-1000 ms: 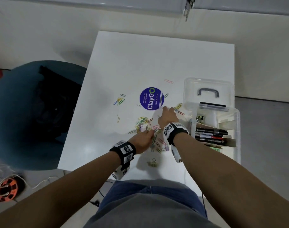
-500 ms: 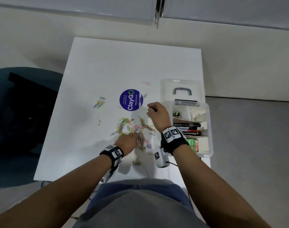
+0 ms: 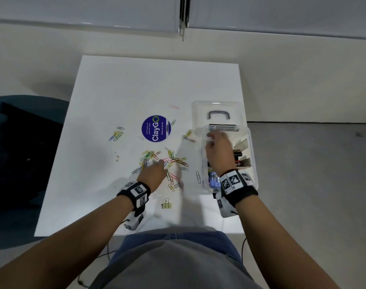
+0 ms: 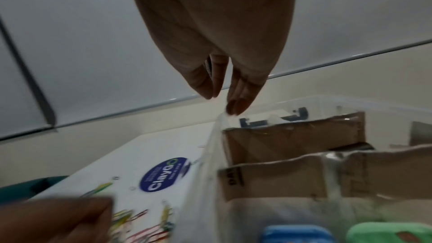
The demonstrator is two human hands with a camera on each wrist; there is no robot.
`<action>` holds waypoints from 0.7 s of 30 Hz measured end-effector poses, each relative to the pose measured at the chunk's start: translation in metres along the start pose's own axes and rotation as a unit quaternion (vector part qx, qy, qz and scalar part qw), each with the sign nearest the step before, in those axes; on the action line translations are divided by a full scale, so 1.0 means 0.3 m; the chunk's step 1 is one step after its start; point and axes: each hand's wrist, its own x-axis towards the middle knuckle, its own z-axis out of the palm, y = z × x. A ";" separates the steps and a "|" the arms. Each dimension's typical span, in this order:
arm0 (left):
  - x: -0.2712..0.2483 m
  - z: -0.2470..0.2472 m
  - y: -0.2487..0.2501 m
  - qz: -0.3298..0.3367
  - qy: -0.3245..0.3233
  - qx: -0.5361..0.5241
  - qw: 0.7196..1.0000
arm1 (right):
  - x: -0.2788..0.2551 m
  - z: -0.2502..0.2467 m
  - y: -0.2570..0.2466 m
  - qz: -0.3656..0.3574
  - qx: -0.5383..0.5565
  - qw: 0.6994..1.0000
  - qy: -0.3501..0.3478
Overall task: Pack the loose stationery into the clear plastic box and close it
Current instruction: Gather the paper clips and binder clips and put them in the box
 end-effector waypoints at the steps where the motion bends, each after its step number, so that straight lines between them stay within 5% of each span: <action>1: 0.012 -0.045 0.029 0.013 0.040 -0.035 0.999 | -0.028 0.015 -0.014 -0.019 -0.008 0.999 -0.034; 5: 0.084 -0.237 0.245 0.098 0.111 -0.114 0.982 | -0.157 0.124 -0.046 -0.064 -0.094 0.971 -0.211; 8: 0.160 -0.285 0.425 0.183 0.085 -0.096 0.975 | -0.225 0.222 -0.034 -0.030 -0.151 0.937 -0.315; 14: 0.258 -0.270 0.519 0.209 -0.014 -0.014 0.978 | -0.251 0.290 -0.004 0.019 -0.242 0.909 -0.339; 18: 0.225 -0.289 0.454 0.241 0.037 -0.068 0.968 | -0.251 0.302 0.017 -0.001 -0.260 0.896 -0.360; 21: 0.157 -0.262 0.330 0.187 0.092 -0.088 0.974 | -0.257 0.326 0.023 0.001 -0.238 0.900 -0.365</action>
